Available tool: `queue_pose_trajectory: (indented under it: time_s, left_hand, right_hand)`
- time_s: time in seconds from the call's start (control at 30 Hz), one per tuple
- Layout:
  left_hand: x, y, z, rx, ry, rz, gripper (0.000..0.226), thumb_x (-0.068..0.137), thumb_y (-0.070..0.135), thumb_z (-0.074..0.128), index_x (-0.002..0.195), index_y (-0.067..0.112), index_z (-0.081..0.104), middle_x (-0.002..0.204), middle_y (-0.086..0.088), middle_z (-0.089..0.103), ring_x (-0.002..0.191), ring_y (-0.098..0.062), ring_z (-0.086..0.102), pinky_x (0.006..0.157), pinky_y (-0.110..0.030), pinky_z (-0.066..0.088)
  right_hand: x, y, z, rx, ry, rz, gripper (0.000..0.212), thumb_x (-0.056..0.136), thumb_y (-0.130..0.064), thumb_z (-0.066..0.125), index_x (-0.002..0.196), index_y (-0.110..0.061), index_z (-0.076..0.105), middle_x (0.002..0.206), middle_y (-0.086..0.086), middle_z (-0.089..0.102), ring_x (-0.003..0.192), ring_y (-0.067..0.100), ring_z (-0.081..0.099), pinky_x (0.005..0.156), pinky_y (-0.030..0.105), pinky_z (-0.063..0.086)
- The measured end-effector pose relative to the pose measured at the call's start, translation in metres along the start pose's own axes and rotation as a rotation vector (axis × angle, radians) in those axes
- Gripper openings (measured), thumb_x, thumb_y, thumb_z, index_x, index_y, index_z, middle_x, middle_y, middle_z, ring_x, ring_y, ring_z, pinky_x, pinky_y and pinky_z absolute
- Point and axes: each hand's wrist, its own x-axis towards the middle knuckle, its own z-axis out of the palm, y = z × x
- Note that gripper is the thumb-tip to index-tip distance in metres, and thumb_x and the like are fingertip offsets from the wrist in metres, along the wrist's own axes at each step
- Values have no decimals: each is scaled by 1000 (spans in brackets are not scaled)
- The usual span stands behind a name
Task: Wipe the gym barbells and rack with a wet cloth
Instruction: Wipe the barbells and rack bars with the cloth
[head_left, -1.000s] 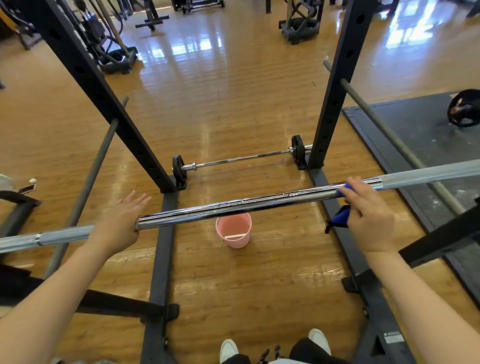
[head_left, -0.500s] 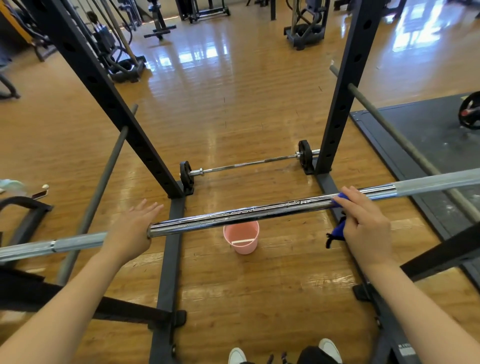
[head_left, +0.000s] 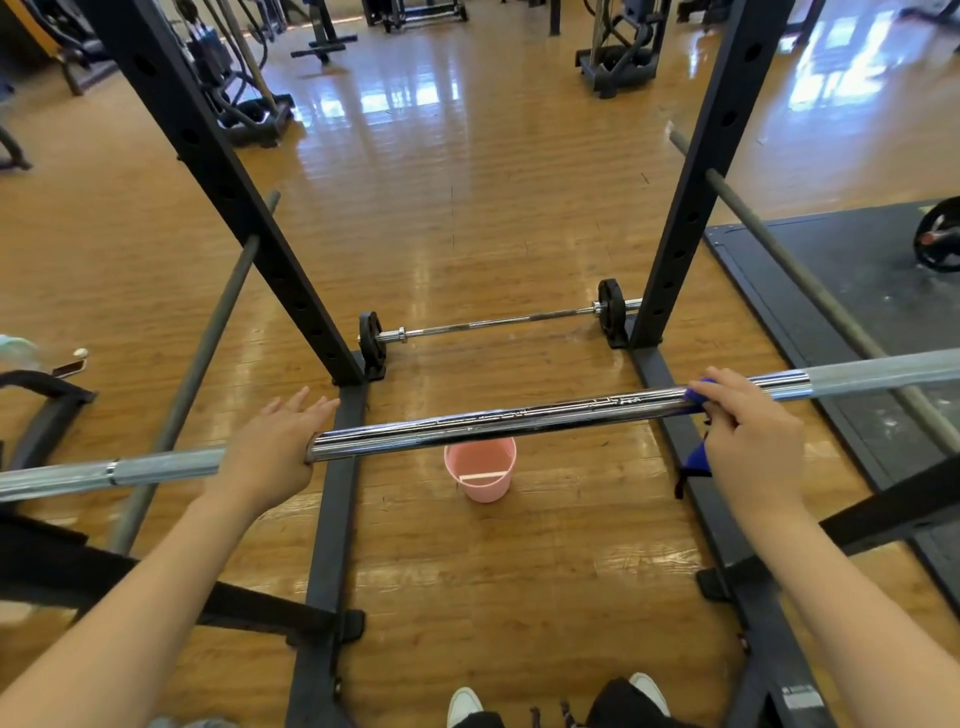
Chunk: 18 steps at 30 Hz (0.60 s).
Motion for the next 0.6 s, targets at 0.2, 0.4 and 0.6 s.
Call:
queue_pose_trajectory:
  time_s: [0.2,0.4,0.6]
  left_hand:
    - [5,-5,8,-19,33,16,71,86,3,53,149,19,24,154,2,28,145,-13,13,116,-32,14]
    - [8,-10,15,-4,57,39,68,86,6,56,147,18,30,152,0,32,144,-15,17,116,-33,15]
    - [1,-13,36,-123,376,80,43,82,4,47,124,1,58,121,-17,63,120,-34,54,99,-48,41]
  right_hand:
    - [1,-22,23,-9,-55,-97,22,85,10,58,102,3,70,110,19,66,106,34,61,91,35,43]
    - [-17,-1,4,-3,-40,-84,33,82,19,54,109,3,66,122,20,61,119,33,53,102,41,36]
    - [3,-21,20,70,49,57,24,88,10,52,105,5,68,114,21,64,111,33,58,97,33,38]
